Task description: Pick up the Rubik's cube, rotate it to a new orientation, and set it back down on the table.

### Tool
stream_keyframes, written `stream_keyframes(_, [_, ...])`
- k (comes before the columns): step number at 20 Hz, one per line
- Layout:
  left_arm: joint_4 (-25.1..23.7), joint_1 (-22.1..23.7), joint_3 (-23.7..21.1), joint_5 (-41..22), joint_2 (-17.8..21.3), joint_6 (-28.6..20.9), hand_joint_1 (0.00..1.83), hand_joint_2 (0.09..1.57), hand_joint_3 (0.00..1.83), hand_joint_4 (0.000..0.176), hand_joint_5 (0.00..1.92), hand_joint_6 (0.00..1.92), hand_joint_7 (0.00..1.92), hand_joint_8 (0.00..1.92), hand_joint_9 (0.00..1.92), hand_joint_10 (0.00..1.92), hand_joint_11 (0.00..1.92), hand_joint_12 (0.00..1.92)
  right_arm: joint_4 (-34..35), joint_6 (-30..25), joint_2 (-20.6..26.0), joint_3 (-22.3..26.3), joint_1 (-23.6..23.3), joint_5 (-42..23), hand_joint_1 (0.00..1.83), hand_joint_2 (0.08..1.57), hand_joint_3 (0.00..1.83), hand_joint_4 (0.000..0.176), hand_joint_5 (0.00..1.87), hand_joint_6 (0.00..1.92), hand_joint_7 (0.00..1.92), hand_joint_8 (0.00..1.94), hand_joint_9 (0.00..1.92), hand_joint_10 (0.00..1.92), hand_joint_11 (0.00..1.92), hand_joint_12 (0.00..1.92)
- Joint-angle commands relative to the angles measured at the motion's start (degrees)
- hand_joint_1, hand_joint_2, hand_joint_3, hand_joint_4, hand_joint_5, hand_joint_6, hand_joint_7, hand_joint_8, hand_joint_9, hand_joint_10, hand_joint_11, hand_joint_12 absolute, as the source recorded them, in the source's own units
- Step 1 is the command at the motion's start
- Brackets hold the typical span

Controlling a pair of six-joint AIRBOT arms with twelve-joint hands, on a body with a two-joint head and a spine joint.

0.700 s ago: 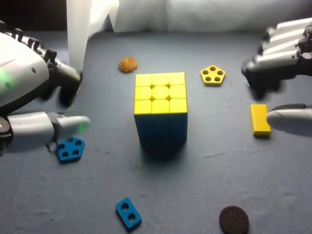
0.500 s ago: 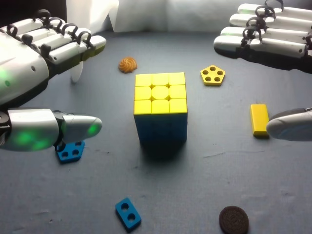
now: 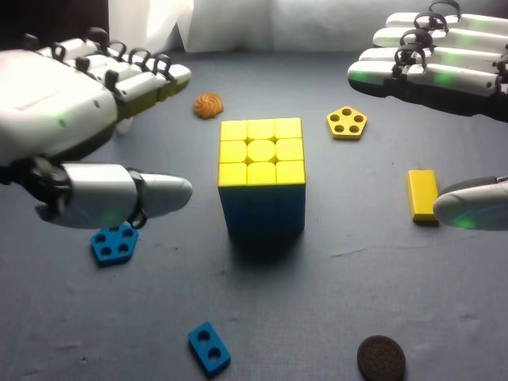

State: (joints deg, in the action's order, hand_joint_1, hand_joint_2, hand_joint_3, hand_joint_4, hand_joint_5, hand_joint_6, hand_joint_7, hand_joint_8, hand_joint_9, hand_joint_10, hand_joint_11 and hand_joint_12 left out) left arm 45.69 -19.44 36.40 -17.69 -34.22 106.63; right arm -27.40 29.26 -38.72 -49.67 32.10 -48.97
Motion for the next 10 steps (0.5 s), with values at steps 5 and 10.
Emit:
stream_keyframes(5, [4.57, -1.12, 0.19, -12.50, -5.16, 2.81, 0.72, 1.07, 0.00, 0.000, 0.00, 0.00, 0.00, 0.00, 0.00, 0.00, 0.00, 0.32, 2.41, 0.06, 0.09, 0.16, -0.46, -6.27, 0.00, 1.23, 0.04, 0.000, 0.03, 0.01, 0.08, 0.01, 0.02, 0.03, 0.00, 0.00])
stream_keyframes(10, [15.47, -2.07, 0.81, -21.27, -13.31, 8.73, 0.79, 1.05, 0.00, 0.000, 0.00, 0.00, 0.00, 0.00, 0.00, 0.00, 0.00, 0.17, 2.41, 0.21, 0.05, 0.15, -0.46, -6.27, 0.00, 1.22, 0.02, 0.000, 0.01, 0.00, 0.07, 0.00, 0.01, 0.02, 0.00, 0.00])
